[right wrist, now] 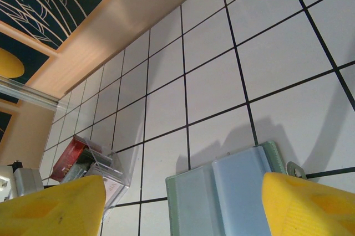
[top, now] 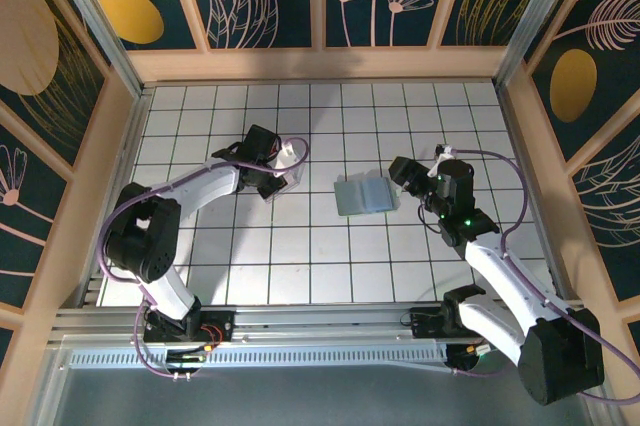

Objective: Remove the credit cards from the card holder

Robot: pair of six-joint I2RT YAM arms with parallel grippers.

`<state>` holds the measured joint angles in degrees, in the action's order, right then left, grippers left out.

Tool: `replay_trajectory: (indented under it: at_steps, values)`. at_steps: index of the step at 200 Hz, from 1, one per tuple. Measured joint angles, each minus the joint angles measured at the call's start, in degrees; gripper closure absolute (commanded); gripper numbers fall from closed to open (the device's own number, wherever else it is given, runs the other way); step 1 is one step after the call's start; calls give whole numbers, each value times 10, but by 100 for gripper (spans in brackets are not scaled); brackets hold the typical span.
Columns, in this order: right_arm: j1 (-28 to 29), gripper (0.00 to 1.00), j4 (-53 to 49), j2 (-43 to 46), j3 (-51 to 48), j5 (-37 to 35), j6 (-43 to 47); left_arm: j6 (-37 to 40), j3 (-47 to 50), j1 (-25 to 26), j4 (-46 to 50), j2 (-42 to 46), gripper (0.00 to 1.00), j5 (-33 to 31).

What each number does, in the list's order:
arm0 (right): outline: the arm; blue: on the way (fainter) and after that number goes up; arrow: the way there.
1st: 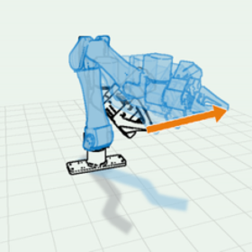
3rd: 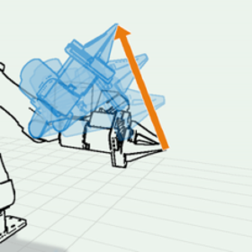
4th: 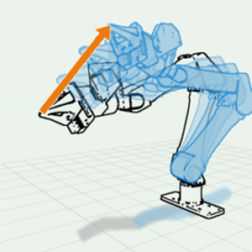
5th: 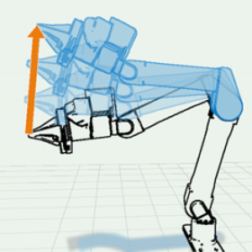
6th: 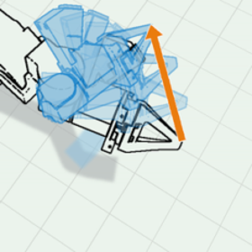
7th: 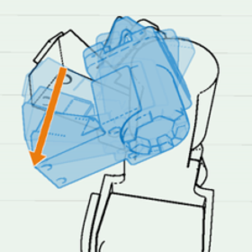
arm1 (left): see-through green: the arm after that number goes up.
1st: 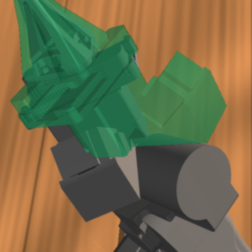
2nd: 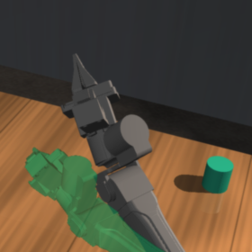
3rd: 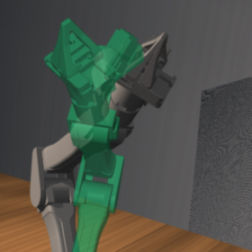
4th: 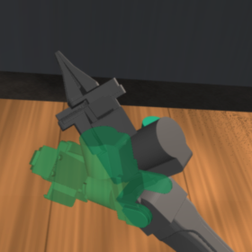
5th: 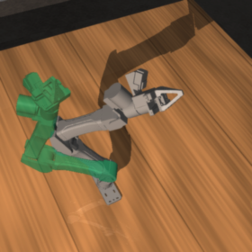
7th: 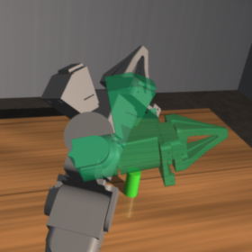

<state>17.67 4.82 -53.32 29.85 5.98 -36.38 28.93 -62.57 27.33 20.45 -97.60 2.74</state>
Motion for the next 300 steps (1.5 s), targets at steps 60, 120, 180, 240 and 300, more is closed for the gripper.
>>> replay_trajectory:
  at_steps: [60,120,180,240,300]
  values:
    - [0,26,0,0,0,0,-2,0,-32,-1,21,-33,96,5]
    - [0,26,0,0,0,0,-2,0,-51,-1,38,-40,82,8]
    - [0,26,0,0,0,0,-2,0,-57,-1,42,-40,77,-2]
    - [0,26,0,0,0,0,-2,-7,-58,-1,43,-12,70,-25]
    - [0,25,0,0,0,0,-2,-43,-52,-1,22,70,41,-58]
